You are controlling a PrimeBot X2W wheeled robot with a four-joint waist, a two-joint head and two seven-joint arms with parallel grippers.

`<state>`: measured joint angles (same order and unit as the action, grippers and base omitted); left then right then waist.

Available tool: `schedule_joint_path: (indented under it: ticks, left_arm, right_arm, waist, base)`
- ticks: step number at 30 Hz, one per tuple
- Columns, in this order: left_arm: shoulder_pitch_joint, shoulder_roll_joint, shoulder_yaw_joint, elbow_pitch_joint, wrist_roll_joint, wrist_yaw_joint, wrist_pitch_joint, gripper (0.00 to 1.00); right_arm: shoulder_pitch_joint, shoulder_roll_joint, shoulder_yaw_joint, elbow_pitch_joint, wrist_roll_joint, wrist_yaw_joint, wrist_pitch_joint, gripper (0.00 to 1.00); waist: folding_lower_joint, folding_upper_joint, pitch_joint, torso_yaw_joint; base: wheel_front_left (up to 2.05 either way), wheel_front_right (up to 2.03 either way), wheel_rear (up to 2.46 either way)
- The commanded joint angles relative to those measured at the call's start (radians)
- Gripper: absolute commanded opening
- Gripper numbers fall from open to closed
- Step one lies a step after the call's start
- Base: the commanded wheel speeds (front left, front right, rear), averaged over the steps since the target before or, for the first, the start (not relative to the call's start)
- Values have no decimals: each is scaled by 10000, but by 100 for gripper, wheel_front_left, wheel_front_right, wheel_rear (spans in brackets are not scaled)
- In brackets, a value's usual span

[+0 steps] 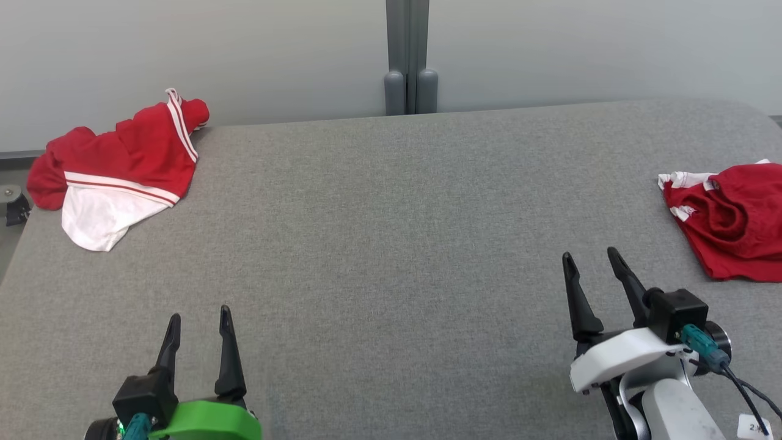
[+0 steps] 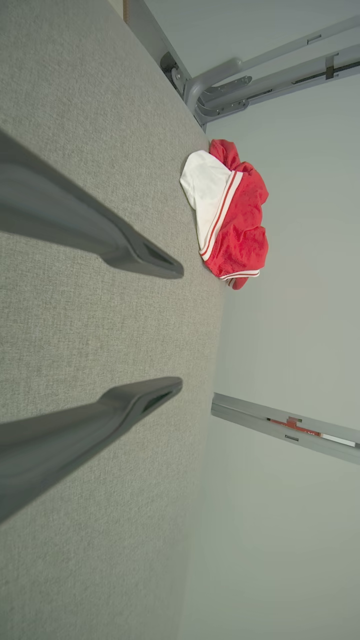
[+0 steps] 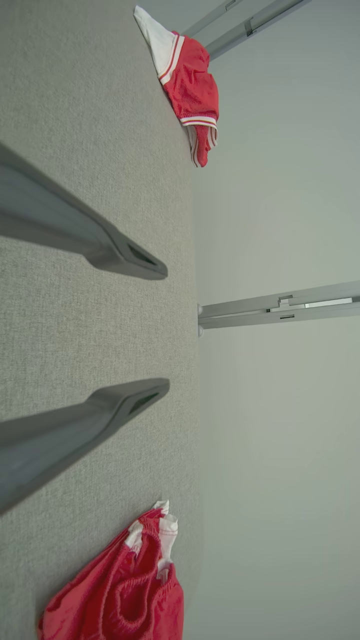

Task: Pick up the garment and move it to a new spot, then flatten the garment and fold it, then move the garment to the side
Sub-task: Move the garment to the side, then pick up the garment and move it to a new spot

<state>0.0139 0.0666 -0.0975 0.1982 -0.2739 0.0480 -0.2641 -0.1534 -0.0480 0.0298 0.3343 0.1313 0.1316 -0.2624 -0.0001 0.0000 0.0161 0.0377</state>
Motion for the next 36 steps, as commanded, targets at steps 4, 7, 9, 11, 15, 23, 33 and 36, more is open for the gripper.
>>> schedule_joint_path:
  ticks: [4, 7, 9, 11, 15, 23, 33, 36]
  left_arm:
    - [643, -88, 109, -288, 0, -56, -2, 100]
    - [803, -122, 49, -342, 11, -98, -1, 100]
    - [822, -129, 36, -367, 12, -112, -1, 100]
    - [832, -137, 8, -395, 22, -125, -1, 100]
    - [828, -148, -11, -415, 33, -151, -1, 100]
    - [721, -156, -69, -360, 3, -186, -1, 100]
    - [485, -150, -109, -329, 70, -220, -3, 100]
    - [435, -144, 5, -346, 141, -253, -1, 100]
  right_arm:
    - [875, -37, 180, -532, 461, -17, -32, 100]
    - [1219, -39, 200, -669, 596, -17, -32, 100]
    - [1308, -37, 229, -686, 625, -17, -32, 100]
    - [1349, -37, 245, -693, 670, -17, -32, 100]
    - [1338, -36, 274, -743, 717, -17, -33, 100]
    - [1388, -36, 244, -815, 624, -17, -33, 100]
    - [1504, -35, 295, -1090, 683, -17, -33, 100]
    - [1509, -37, 373, -1157, 748, -17, -33, 100]
  waist:
    - [1, 0, -276, 17]
    - [1, 0, -354, 27]
    - [1, 0, -376, 24]
    - [1, 0, -398, 18]
    - [1, 0, -405, 0]
    - [1, 0, -369, 77]
    - [1, 0, -344, 1578]
    - [1, 0, -316, 2360]
  base:
    - [0, 0, 0]
    - [0, 0, 0]
    - [0, 0, 0]
    - [0, 0, 0]
    - [0, 0, 0]
    - [0, 0, 0]
    - [0, 0, 0]
    - [0, 0, 0]
